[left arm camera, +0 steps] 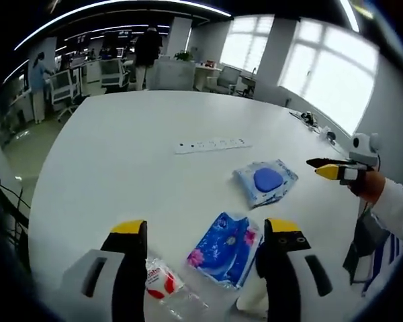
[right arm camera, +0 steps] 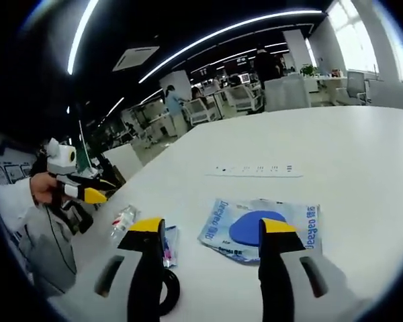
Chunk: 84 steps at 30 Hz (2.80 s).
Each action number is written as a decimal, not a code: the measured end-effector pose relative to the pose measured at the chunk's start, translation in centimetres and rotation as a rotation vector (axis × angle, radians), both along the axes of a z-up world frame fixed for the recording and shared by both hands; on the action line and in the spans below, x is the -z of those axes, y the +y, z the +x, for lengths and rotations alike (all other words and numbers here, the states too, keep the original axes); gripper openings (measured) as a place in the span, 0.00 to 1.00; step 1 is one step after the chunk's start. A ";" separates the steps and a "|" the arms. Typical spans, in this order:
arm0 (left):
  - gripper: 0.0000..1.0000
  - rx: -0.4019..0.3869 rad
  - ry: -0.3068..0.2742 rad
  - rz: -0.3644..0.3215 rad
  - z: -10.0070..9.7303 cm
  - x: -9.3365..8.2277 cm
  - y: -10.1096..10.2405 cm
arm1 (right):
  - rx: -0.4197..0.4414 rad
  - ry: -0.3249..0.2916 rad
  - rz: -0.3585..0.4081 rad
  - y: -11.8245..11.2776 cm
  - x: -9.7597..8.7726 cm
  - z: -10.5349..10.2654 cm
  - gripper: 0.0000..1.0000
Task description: Arrange the tabletop items into an orderly group along one side of the table until the central work area is clear of visible clutter.
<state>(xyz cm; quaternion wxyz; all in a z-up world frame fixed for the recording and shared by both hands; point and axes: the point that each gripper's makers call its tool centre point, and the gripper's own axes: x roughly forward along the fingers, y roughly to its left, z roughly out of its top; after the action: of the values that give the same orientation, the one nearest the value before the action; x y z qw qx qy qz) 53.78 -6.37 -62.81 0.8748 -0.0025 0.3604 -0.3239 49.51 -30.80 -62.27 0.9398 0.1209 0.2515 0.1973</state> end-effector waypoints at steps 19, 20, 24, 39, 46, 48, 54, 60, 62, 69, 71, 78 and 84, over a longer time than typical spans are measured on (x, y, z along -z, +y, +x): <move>0.72 -0.054 0.017 -0.008 -3.2 0.5 3.2 | -0.176 0.053 -0.051 5.8 2.2 -0.9 0.55; 0.72 -0.055 0.017 -0.008 -3.4 0.5 3.3 | -0.186 0.058 -0.057 6.1 2.4 -1.0 0.55; 0.72 -0.062 0.025 -0.016 -4.0 0.8 3.7 | -0.220 0.067 -0.068 7.2 3.1 -1.1 0.54; 0.71 -0.068 0.053 -0.034 -5.6 1.7 4.2 | -0.320 0.111 -0.122 10.0 6.8 -0.9 0.49; 0.71 -0.084 0.064 -0.046 -5.8 2.1 4.7 | -0.353 0.138 -0.143 10.9 8.5 -0.8 0.47; 0.71 -0.088 0.066 -0.046 -5.8 2.2 4.9 | -0.361 0.143 -0.147 11.1 8.9 -0.7 0.47; 0.71 -0.094 0.069 -0.059 -5.9 2.2 4.9 | -0.379 0.158 -0.164 11.6 10.2 -0.3 0.43; 0.70 -0.096 0.072 -0.065 -5.9 2.4 4.9 | -0.385 0.176 -0.157 11.9 11.3 0.0 0.40; 0.70 -0.095 0.073 -0.062 -6.0 2.6 4.9 | -0.390 0.183 -0.162 12.2 11.6 0.0 0.38; 0.70 -0.103 0.087 -0.067 -6.1 3.1 5.2 | -0.393 0.184 -0.169 12.8 12.3 0.3 0.30; 0.70 -0.104 0.089 -0.068 -6.0 3.1 5.3 | -0.394 0.183 -0.174 12.9 12.4 0.4 0.26; 0.70 -0.103 0.094 -0.070 -6.1 3.3 5.2 | -0.383 0.189 -0.210 12.9 13.2 0.5 0.18; 0.69 -0.096 0.101 -0.069 -6.5 3.6 4.9 | -0.359 0.195 -0.222 12.7 13.7 0.6 0.05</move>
<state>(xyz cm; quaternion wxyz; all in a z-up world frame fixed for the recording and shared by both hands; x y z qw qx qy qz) 47.33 -1.43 -66.37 0.8693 -0.0662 0.3922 -0.2934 50.13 -18.10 -75.96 0.8685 -0.0114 0.3788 0.3196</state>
